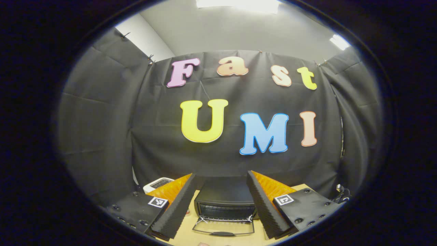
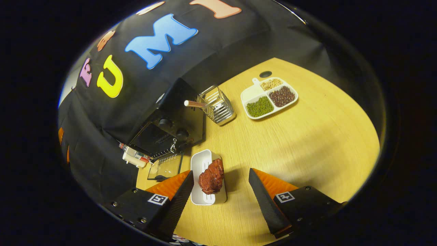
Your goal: Open the electric oven with the left hand, put the food in, and close the electric oven.
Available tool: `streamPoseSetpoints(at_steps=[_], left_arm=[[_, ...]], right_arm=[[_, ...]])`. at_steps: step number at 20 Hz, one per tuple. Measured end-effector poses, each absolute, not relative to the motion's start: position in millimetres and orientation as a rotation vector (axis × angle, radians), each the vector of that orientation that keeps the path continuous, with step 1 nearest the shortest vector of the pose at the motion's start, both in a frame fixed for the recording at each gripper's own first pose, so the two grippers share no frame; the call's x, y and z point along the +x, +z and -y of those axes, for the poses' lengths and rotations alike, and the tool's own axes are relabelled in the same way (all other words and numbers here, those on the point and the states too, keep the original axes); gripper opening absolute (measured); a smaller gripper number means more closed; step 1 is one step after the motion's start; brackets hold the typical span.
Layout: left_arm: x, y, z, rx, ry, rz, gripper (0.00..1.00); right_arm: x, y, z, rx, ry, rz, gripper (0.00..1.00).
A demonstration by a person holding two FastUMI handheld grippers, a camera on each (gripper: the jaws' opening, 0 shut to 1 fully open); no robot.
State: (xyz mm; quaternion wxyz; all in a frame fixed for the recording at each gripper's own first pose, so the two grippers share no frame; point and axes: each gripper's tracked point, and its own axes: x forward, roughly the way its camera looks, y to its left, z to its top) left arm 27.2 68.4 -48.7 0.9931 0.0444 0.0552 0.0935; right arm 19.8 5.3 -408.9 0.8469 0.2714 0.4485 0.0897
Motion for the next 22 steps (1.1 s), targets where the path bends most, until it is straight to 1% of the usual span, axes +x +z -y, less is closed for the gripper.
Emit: streamPoseSetpoints(at_steps=[1, 2, 3, 5, 6, 7, 8, 10, 11, 12, 13, 14, 15, 19, 22], left_arm=[[24, -48, -69, 0.089, 0.199, -0.113, 1.00], [22, -49, -69, 0.087, 0.210, -0.114, 1.00], [20, -49, -70, 0.085, 0.222, -0.117, 1.00], [14, -48, -71, 0.082, 0.247, -0.121, 1.00], [10, -48, -72, 0.085, 0.259, -0.123, 1.00], [7, -49, -72, 0.091, 0.270, -0.126, 1.00], [4, -49, -72, 0.098, 0.281, -0.129, 1.00], [-2, -48, -71, 0.108, 0.301, -0.133, 1.00], [-7, -48, -69, 0.111, 0.310, -0.136, 1.00], [-10, -50, -68, 0.112, 0.317, -0.140, 1.00], [-12, -51, -66, 0.111, 0.321, -0.140, 1.00], [-14, -49, -63, 0.111, 0.317, -0.137, 1.00], [-13, -49, -59, 0.114, 0.308, -0.135, 1.00], [1, -51, -51, 0.145, 0.244, -0.138, 1.00], [17, -53, -47, 0.123, 0.179, -0.129, 1.00]], right_arm=[[22, -415, -10, 0.594, 0.194, -0.955, 0.98], [24, -417, -12, 0.607, 0.193, -0.968, 0.94], [28, -424, -18, 0.626, 0.204, -0.976, 0.84], [32, -430, -26, 0.672, 0.224, -0.992, 0.84], [33, -430, -24, 0.681, 0.212, -0.999, 0.75], [36, -432, -26, 0.704, 0.213, -1.002, 0.57], [37, -432, -28, 0.730, 0.223, -1.009, 0.55], [34, -433, -34, 0.762, 0.255, -1.028, 0.55], [38, -429, -30, 0.786, 0.250, -1.014, 0.55], [34, -421, -19, 0.812, 0.230, -1.031, 0.41], [38, -429, -36, 0.848, 0.254, -1.025, 0.27], [40, -427, -41, 0.882, 0.267, -1.014, 0.27], [40, -425, -37, 0.884, 0.267, -1.014, 0.13], [41, -417, -41, 0.922, 0.286, -1.006, 0.13], [44, -405, -40, 1.008, 0.275, -0.973, 0.13]])
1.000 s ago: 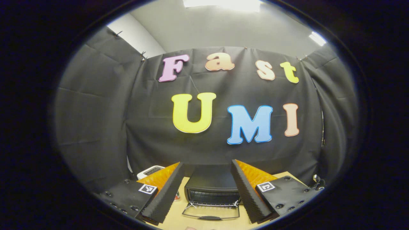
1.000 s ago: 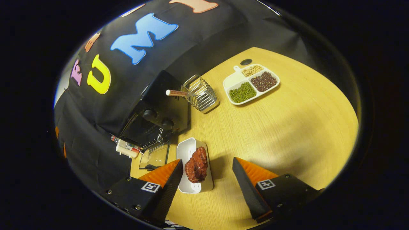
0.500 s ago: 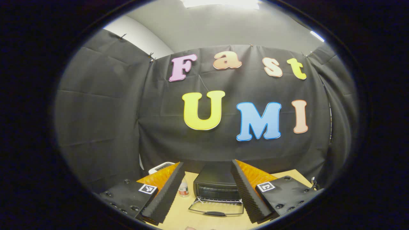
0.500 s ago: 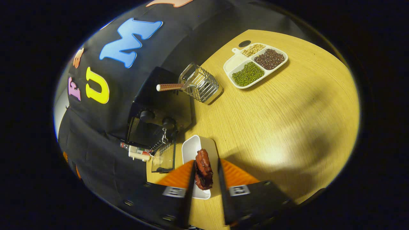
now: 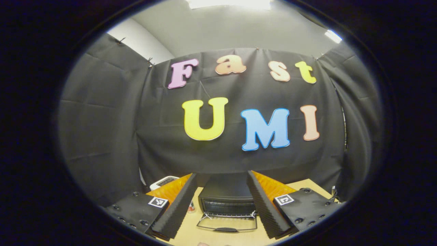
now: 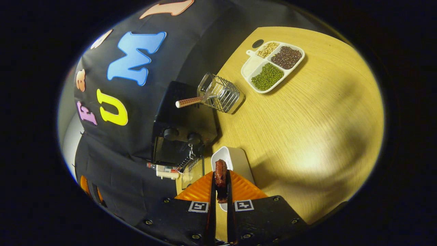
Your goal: Open the electric oven with the left hand, put the food in, and close the electric oven.
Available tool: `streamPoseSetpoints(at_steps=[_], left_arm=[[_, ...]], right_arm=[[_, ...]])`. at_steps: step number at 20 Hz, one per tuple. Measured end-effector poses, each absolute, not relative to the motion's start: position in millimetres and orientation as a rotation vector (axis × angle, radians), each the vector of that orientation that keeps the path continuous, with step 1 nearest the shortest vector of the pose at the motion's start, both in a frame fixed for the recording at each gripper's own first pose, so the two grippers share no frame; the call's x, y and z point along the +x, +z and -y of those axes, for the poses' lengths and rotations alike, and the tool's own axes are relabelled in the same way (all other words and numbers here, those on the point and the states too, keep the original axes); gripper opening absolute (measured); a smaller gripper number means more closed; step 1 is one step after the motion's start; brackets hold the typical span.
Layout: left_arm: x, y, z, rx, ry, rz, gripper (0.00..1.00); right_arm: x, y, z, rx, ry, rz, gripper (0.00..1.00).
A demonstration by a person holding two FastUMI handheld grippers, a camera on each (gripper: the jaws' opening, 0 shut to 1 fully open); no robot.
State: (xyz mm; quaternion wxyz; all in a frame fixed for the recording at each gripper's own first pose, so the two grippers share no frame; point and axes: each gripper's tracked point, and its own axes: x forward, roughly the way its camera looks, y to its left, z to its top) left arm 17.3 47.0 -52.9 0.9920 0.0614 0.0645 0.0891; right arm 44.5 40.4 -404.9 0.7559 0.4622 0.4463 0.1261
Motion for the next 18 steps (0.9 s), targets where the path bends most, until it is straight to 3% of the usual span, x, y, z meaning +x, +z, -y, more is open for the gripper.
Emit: streamPoseSetpoints(at_steps=[13, 14, 15, 16, 18], left_arm=[[61, -39, -91, 0.076, -0.003, -0.081, 1.00], [60, -38, -97, 0.075, -0.007, -0.079, 0.92], [60, -41, -101, 0.069, -0.012, -0.079, 0.92], [59, -43, -105, 0.060, -0.020, -0.079, 1.00], [56, -49, -112, 0.054, -0.041, -0.086, 1.00]], right_arm=[[33, -280, -70, 1.287, 0.314, -0.722, 0.13], [34, -274, -76, 1.285, 0.323, -0.711, 0.13], [35, -270, -83, 1.279, 0.332, -0.705, 0.13], [36, -265, -90, 1.272, 0.346, -0.699, 0.13], [40, -263, -106, 1.259, 0.368, -0.698, 0.13]])
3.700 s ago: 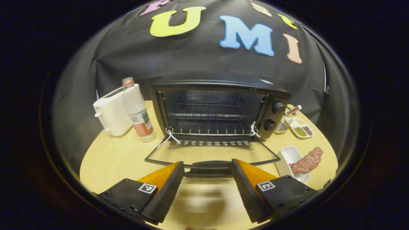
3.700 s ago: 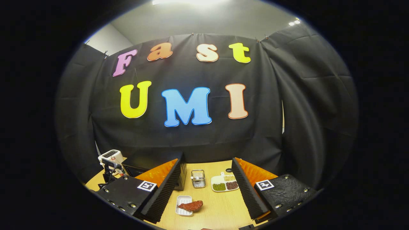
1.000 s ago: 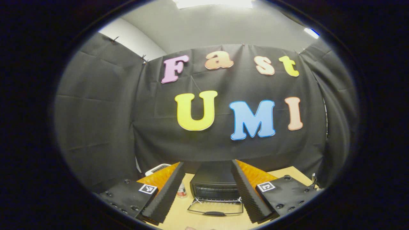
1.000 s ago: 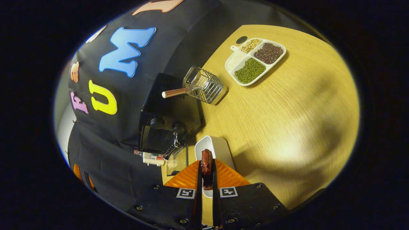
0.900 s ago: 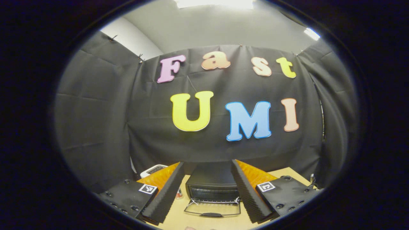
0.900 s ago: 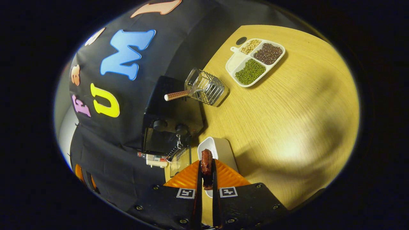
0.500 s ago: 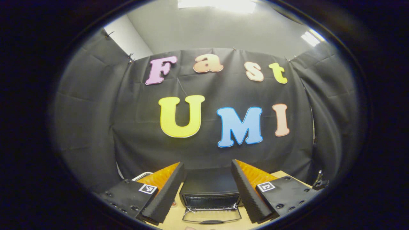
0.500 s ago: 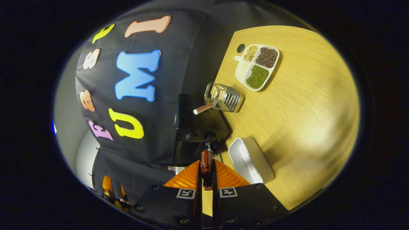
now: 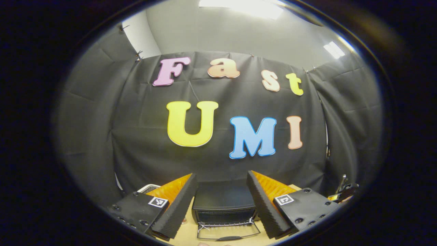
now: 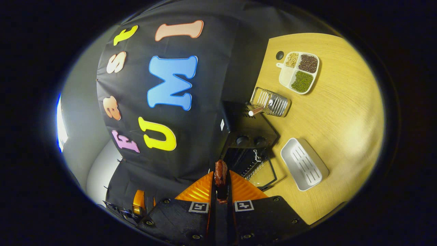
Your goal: Open the electric oven with the left hand, put the food in, and close the electric oven.
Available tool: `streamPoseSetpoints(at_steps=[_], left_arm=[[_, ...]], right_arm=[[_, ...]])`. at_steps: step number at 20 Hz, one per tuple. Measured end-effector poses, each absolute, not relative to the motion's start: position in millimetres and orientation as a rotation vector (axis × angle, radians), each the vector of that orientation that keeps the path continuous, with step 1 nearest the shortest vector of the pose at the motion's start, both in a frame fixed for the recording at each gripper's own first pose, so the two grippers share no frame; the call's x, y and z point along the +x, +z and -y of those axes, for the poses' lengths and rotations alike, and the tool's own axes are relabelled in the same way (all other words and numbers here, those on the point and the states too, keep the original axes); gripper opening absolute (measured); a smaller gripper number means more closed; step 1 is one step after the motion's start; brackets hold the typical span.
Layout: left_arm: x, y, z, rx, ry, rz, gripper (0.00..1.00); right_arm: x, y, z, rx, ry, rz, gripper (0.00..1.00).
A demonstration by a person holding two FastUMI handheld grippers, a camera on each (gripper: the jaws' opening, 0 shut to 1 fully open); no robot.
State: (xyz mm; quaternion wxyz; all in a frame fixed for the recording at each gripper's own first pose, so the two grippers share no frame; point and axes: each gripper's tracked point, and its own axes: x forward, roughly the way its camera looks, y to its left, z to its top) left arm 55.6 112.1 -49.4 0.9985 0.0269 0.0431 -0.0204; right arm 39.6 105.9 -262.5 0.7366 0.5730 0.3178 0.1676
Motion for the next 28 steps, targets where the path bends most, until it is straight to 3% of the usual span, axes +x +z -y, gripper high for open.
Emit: streamPoseSetpoints(at_steps=[2, 11, 20, 28], left_arm=[[53, -55, -124, 0.055, -0.045, -0.099, 0.92], [46, -58, -166, 0.054, -0.043, -0.120, 1.00], [33, -84, -210, 0.028, 0.014, -0.185, 0.98], [23, -96, -261, 0.033, 0.087, -0.225, 0.98]], right_arm=[[49, -265, -125, 1.258, 0.377, -0.694, 0.13], [95, -293, -221, 1.217, 0.416, -0.742, 0.13], [155, -372, -280, 1.177, 0.192, -0.786, 0.13], [198, -411, -300, 1.205, 0.091, -0.737, 0.13]])
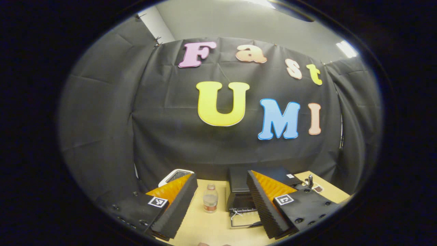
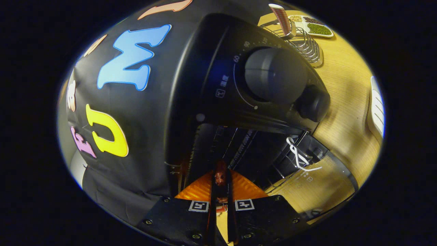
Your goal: Open the electric oven with the left hand, put the food in, and close the electric oven.
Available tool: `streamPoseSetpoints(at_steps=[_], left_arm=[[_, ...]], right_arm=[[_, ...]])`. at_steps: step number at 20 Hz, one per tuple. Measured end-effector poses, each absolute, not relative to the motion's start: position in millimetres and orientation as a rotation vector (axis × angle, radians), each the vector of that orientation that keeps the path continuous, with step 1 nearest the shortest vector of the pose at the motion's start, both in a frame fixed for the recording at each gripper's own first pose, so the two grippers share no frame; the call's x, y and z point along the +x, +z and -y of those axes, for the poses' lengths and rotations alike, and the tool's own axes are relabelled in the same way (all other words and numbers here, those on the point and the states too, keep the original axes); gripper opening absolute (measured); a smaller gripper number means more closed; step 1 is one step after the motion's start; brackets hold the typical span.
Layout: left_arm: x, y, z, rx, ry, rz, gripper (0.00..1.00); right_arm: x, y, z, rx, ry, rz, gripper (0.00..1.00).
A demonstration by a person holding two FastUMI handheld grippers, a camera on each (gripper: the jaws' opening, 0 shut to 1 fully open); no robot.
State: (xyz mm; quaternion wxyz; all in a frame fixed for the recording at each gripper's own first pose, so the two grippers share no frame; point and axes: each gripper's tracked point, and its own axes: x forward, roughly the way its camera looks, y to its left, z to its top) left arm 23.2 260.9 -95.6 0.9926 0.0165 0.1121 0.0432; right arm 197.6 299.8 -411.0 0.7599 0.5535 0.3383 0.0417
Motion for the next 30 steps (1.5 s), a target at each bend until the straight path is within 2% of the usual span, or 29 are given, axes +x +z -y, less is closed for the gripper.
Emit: streamPoseSetpoints(at_steps=[4, 6, 9, 10, 11, 13, 17, 23, 27, 30], left_arm=[[19, -91, -272, 0.026, 0.096, -0.212, 1.00], [23, -95, -270, 0.025, 0.093, -0.217, 1.00], [25, -111, -260, 0.034, 0.081, -0.247, 1.00], [27, -114, -256, 0.030, 0.077, -0.254, 0.93], [29, -117, -252, 0.024, 0.071, -0.259, 1.00], [32, -124, -244, 0.017, 0.059, -0.268, 1.00], [41, -124, -218, 0.024, 0.025, -0.261, 1.00], [56, -112, -177, 0.054, -0.016, -0.224, 1.00], [62, -107, -144, 0.047, -0.049, -0.206, 1.00], [64, -97, -122, 0.049, -0.063, -0.179, 0.98]], right_arm=[[205, -419, -289, 1.127, 0.023, -0.715, 0.13], [204, -423, -287, 1.027, -0.006, -0.742, 0.19], [195, -425, -282, 0.848, 0.003, -0.769, 0.31], [190, -422, -277, 0.785, 0.002, -0.770, 0.34], [191, -423, -274, 0.731, 0.015, -0.759, 0.38], [187, -420, -265, 0.644, 0.030, -0.760, 0.43], [167, -407, -252, 0.564, 0.091, -0.741, 0.43], [138, -333, -216, 0.328, 0.172, -0.592, 0.43], [117, -256, -190, 0.162, 0.223, -0.428, 0.43], [105, -195, -164, 0.092, 0.210, -0.296, 0.43]])
